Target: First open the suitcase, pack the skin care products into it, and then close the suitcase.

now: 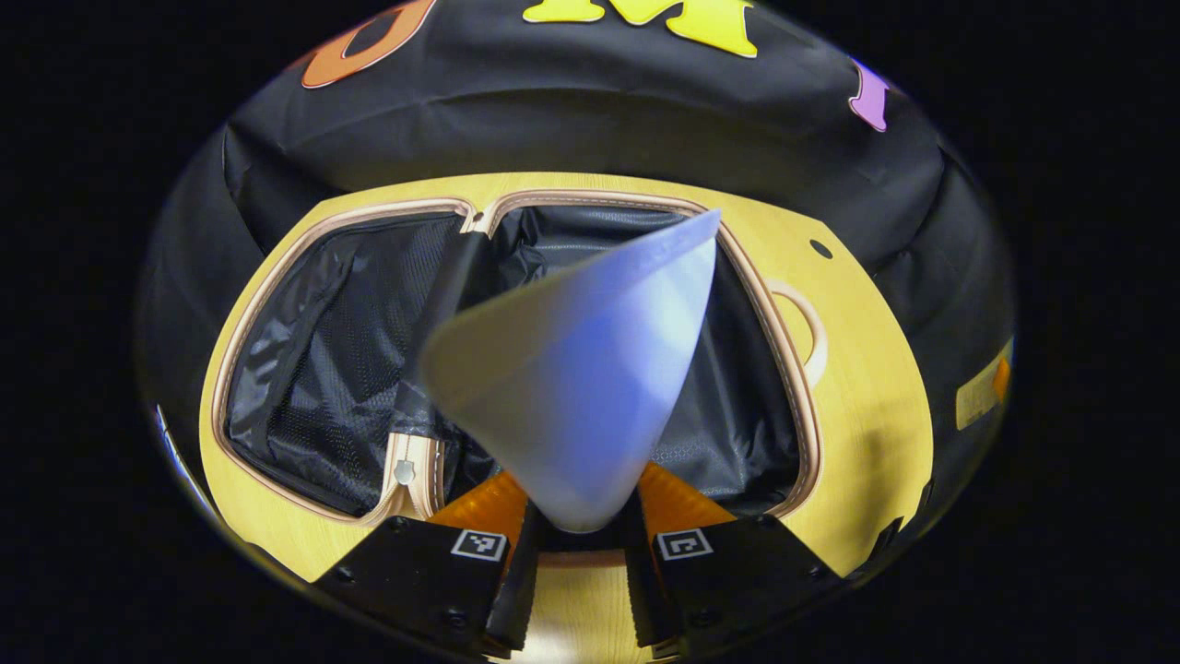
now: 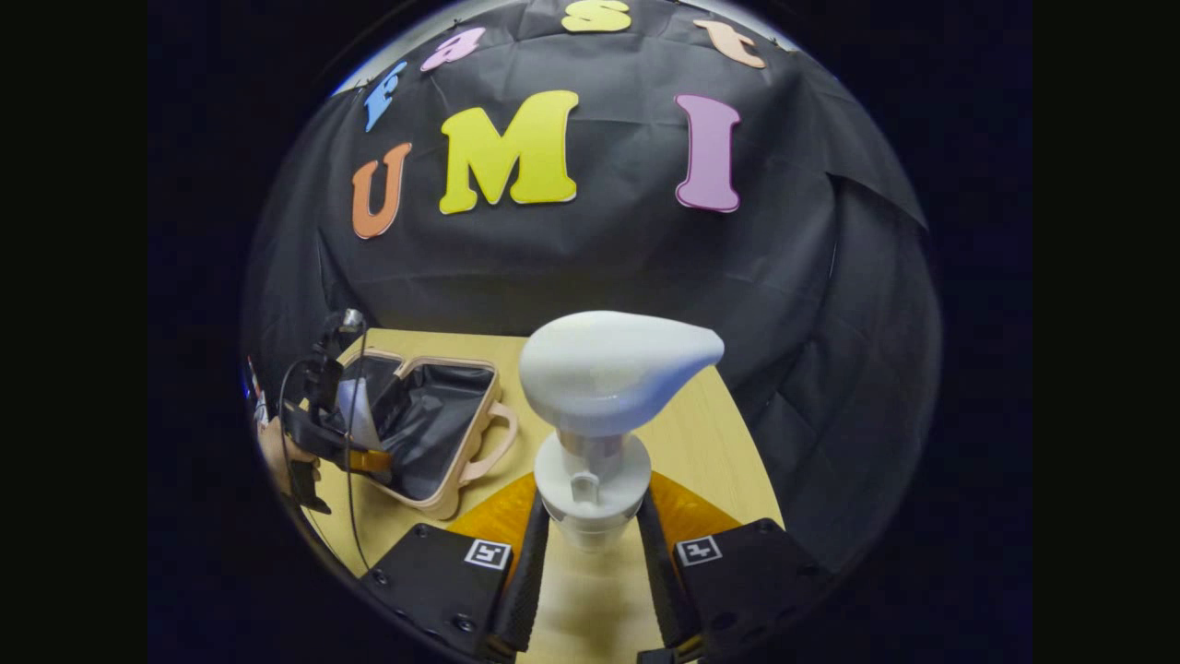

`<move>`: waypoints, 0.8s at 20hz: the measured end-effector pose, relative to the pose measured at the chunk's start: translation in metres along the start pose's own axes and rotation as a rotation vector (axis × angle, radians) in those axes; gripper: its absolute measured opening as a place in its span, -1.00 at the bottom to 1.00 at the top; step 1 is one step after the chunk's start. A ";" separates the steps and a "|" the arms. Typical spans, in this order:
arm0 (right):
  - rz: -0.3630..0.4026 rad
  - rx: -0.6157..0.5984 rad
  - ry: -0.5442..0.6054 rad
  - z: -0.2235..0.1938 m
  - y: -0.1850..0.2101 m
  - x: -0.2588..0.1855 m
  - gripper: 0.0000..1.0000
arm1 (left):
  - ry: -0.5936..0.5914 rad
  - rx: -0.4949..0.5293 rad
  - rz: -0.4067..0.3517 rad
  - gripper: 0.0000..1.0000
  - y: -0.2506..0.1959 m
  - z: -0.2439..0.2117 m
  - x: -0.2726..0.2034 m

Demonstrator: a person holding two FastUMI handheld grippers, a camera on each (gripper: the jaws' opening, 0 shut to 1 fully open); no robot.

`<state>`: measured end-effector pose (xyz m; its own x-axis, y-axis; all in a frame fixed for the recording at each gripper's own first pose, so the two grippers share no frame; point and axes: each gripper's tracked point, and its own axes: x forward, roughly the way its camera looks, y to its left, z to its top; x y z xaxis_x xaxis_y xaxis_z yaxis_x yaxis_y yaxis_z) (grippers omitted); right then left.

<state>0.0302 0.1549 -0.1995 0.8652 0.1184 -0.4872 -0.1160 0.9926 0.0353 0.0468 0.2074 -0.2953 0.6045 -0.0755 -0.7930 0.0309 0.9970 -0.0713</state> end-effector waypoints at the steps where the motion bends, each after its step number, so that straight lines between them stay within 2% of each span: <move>1: -0.001 0.001 -0.001 0.002 0.003 -0.002 -0.05 | 0.013 0.016 0.003 -0.10 0.000 0.000 0.001; 5: 0.003 0.008 0.004 0.007 0.017 -0.005 -0.05 | 0.078 -0.010 0.003 -0.11 0.003 -0.008 0.013; 11: 0.015 -0.003 0.024 0.008 0.040 -0.001 -0.05 | 0.098 -0.029 -0.037 -0.11 0.006 0.005 0.026; 15: 0.029 -0.029 0.026 0.014 0.058 0.003 -0.05 | 0.129 -0.017 -0.006 -0.13 0.014 0.001 0.040; 16: 0.035 -0.038 0.026 0.016 0.063 0.004 -0.04 | 0.109 -0.014 -0.011 -0.03 0.013 0.004 0.042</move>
<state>0.0343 0.2186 -0.1851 0.8476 0.1517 -0.5085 -0.1648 0.9861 0.0196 0.0756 0.2173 -0.3272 0.5142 -0.0883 -0.8531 0.0256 0.9958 -0.0876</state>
